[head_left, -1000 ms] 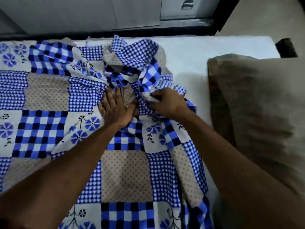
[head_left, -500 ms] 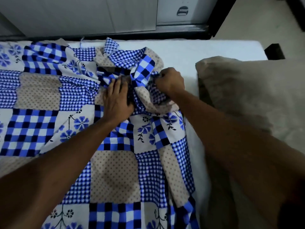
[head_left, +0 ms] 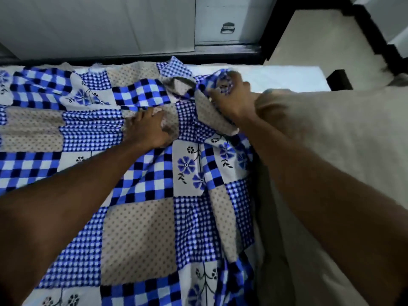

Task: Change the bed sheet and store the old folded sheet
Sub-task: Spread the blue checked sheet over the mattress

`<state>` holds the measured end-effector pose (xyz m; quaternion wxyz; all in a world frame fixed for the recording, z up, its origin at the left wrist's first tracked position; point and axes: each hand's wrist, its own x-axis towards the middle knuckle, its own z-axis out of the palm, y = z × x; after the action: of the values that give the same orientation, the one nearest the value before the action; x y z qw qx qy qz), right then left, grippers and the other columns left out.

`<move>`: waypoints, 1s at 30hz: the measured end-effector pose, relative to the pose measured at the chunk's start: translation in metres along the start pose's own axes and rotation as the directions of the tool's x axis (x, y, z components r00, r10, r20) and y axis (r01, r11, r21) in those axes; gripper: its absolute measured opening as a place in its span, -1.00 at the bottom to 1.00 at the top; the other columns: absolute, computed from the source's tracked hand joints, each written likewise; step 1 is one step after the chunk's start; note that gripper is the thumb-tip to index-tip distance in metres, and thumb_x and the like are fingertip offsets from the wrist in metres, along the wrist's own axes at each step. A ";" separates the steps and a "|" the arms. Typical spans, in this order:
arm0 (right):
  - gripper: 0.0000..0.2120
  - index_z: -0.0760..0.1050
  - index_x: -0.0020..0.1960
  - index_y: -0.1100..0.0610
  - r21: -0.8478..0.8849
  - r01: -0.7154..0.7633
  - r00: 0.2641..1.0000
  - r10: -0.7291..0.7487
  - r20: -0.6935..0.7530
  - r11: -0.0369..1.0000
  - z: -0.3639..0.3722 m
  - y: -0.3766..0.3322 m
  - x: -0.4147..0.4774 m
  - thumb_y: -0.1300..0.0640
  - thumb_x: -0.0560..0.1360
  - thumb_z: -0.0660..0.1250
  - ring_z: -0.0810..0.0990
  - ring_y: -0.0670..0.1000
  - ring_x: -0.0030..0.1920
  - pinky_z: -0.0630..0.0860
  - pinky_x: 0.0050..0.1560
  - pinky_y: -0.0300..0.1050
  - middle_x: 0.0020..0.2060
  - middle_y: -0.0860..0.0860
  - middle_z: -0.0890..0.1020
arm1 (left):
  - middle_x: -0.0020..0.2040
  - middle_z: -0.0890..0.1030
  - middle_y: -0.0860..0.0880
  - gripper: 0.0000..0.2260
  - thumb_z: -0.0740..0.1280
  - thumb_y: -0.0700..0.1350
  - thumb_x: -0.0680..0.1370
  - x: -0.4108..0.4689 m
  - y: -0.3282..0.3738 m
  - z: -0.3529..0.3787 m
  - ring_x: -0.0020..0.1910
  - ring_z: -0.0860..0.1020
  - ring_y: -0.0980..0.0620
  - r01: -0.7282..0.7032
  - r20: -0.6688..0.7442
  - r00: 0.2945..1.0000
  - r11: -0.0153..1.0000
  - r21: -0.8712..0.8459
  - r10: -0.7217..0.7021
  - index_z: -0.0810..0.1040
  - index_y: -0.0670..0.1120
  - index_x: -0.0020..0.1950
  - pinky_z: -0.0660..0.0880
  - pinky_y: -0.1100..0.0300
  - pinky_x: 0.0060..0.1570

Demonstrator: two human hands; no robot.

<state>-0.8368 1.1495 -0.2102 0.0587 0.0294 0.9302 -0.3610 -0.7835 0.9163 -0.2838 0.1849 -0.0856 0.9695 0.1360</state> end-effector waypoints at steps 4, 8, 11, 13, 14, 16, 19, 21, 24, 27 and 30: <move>-0.59 0.44 0.39 0.04 -0.477 0.281 0.933 -0.121 0.338 0.833 0.020 0.016 -0.007 -0.01 0.57 0.29 0.58 0.24 0.16 0.51 0.05 0.02 0.20 0.19 0.59 | 0.65 -0.01 -0.06 -0.32 0.24 0.18 0.64 0.002 0.007 -0.007 0.61 -0.01 -0.17 0.019 0.004 1.000 0.999 0.028 -0.019 0.05 -0.02 0.65 0.03 -0.19 0.55; -0.74 0.59 0.21 0.07 -0.384 0.014 0.996 -0.049 -0.080 0.923 -0.021 -0.001 0.018 0.11 0.59 0.23 0.59 0.12 0.21 0.45 0.20 -0.08 0.18 0.08 0.64 | 0.63 0.11 -0.12 -0.34 0.27 0.10 0.63 0.007 0.010 -0.016 0.59 0.07 -0.21 0.024 -0.077 0.997 0.999 0.020 -0.023 0.12 -0.16 0.62 0.19 -0.21 0.49; -0.67 0.53 0.27 0.03 0.090 -0.107 0.903 0.134 -0.408 0.990 -0.055 -0.007 0.030 0.12 0.51 0.33 0.57 0.10 0.22 0.44 0.19 -0.14 0.30 0.06 0.53 | 0.62 0.09 -0.21 -0.35 0.28 -0.03 0.64 0.000 0.021 -0.016 0.60 0.04 -0.22 -0.042 -0.178 0.984 0.994 -0.103 0.023 0.09 -0.25 0.61 0.06 -0.08 0.56; -0.45 0.38 0.45 0.03 0.065 -0.041 0.916 0.063 -0.397 0.997 -0.055 -0.006 0.020 0.21 0.47 0.29 0.51 0.14 0.29 0.43 0.20 -0.12 0.46 0.11 0.31 | 0.59 0.17 -0.25 -0.38 0.26 -0.03 0.62 -0.007 0.031 -0.013 0.59 0.09 -0.24 -0.141 -0.218 0.969 0.983 -0.115 0.114 0.15 -0.29 0.58 0.06 -0.06 0.56; -0.36 0.31 0.50 -0.02 -0.027 -0.004 0.941 -0.005 -0.338 1.000 -0.051 -0.007 0.011 0.23 0.44 0.27 0.45 0.17 0.36 0.43 0.25 -0.07 0.53 0.13 0.21 | 0.57 0.23 -0.27 -0.37 0.22 0.03 0.59 -0.011 0.037 -0.012 0.56 0.14 -0.26 -0.190 -0.207 0.964 0.977 -0.101 0.166 0.22 -0.29 0.56 0.11 -0.10 0.55; -0.32 0.30 0.50 -0.08 -0.286 0.101 0.953 -0.175 -0.246 0.953 -0.034 -0.010 -0.011 0.19 0.39 0.27 0.35 0.22 0.42 0.45 0.30 0.12 0.55 0.11 0.17 | 0.48 0.35 -0.28 -0.34 0.19 0.12 0.49 -0.019 0.046 -0.003 0.49 0.25 -0.27 -0.252 -0.173 0.956 0.964 -0.083 0.235 0.34 -0.25 0.48 0.19 -0.14 0.50; -0.56 0.44 0.36 0.04 -0.468 0.266 0.960 -0.278 0.045 0.843 0.001 -0.010 -0.046 0.10 0.48 0.26 0.39 0.23 0.33 0.54 0.13 0.17 0.37 0.12 0.39 | 0.50 0.37 -0.19 -0.39 0.28 0.11 0.50 -0.042 0.056 0.015 0.51 0.26 -0.19 -0.302 -0.216 0.935 0.950 -0.080 0.279 0.36 -0.14 0.50 0.14 -0.07 0.53; -0.62 0.46 0.35 0.07 -0.522 0.296 0.936 -0.135 0.325 0.800 0.022 0.003 -0.066 0.02 0.56 0.27 0.41 0.23 0.32 0.50 0.13 0.17 0.32 0.12 0.42 | 0.54 0.32 -0.18 -0.42 0.33 0.04 0.56 -0.068 0.058 0.027 0.55 0.21 -0.19 -0.285 -0.255 0.935 0.951 -0.117 0.248 0.34 -0.15 0.53 0.12 -0.08 0.55; -0.63 0.45 0.36 0.14 -0.609 0.224 0.912 0.056 0.405 0.761 0.024 0.027 -0.082 0.02 0.61 0.23 0.45 0.23 0.33 0.46 0.20 0.11 0.35 0.16 0.43 | 0.53 0.32 -0.19 -0.47 0.35 0.02 0.58 -0.113 0.050 0.050 0.54 0.21 -0.24 -0.305 -0.324 0.910 0.948 -0.095 0.260 0.39 -0.14 0.51 0.16 -0.15 0.52; -0.62 0.43 0.34 0.22 -0.551 0.093 0.961 0.071 0.268 0.830 0.008 0.022 -0.093 0.04 0.61 0.22 0.34 0.26 0.39 0.41 0.30 0.13 0.39 0.23 0.37 | 0.51 0.38 -0.15 -0.47 0.28 0.18 0.58 -0.158 0.036 0.071 0.52 0.26 -0.22 -0.261 -0.378 0.896 0.965 -0.018 0.235 0.44 -0.07 0.47 0.17 -0.25 0.47; -0.60 0.43 0.32 0.17 -0.488 0.234 0.959 -0.116 0.260 0.841 0.001 0.005 -0.133 0.03 0.54 0.30 0.36 0.29 0.36 0.43 0.23 0.17 0.32 0.20 0.42 | 0.45 0.44 -0.15 -0.49 0.27 0.23 0.58 -0.212 0.025 0.087 0.46 0.33 -0.23 -0.144 -0.433 0.897 0.985 -0.090 0.092 0.49 -0.07 0.40 0.22 -0.29 0.41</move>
<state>-0.7039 1.1505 -0.1967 0.1338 -0.1129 0.9790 -0.1045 -0.5653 0.9897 -0.2744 -0.0460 -0.0651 0.9799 0.1828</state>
